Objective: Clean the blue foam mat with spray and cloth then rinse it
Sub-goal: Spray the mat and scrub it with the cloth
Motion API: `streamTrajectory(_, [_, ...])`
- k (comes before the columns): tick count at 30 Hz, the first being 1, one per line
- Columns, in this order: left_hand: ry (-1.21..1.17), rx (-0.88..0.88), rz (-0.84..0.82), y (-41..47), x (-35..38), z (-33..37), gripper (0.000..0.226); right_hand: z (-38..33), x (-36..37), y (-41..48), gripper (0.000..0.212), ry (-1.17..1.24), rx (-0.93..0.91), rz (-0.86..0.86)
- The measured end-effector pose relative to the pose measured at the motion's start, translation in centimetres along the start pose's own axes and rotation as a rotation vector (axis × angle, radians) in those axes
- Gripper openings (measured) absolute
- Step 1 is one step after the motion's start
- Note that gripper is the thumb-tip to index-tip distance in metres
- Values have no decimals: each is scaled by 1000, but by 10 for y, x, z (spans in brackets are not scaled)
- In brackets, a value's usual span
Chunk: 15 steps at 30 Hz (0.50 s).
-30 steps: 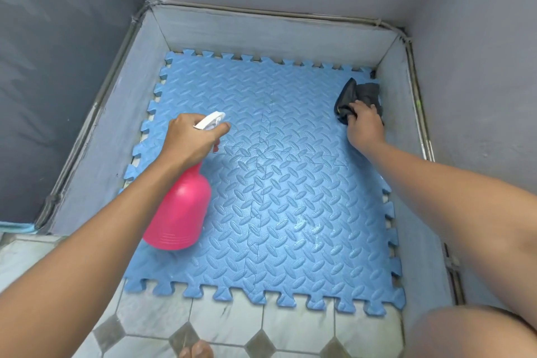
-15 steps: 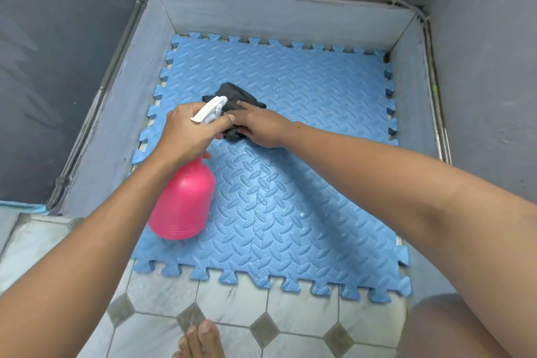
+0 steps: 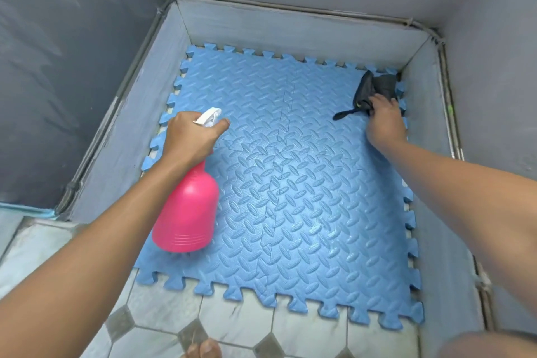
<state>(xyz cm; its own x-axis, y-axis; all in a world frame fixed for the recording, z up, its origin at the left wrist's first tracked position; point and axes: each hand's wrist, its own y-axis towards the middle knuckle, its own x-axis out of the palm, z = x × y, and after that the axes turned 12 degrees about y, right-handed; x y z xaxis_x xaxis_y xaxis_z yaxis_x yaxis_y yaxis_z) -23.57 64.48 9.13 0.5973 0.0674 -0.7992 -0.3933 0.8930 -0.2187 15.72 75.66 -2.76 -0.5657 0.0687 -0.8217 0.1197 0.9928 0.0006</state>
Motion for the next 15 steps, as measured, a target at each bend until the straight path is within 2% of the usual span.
streamTrajectory(5, [-7, 135, -136, 2, -1, -7, 45, -13, 5, 21, 46, -16, 47, -15])
streamTrajectory(10, [-108, 55, -143, -3, -11, -10, 50, -36, 27, 43, 50, -63, 48, -26])
streamTrajectory(15, [-324, 12, -270, 0, -27, -25, 22, -130, 79, 54, 50, -57, -149, -162])
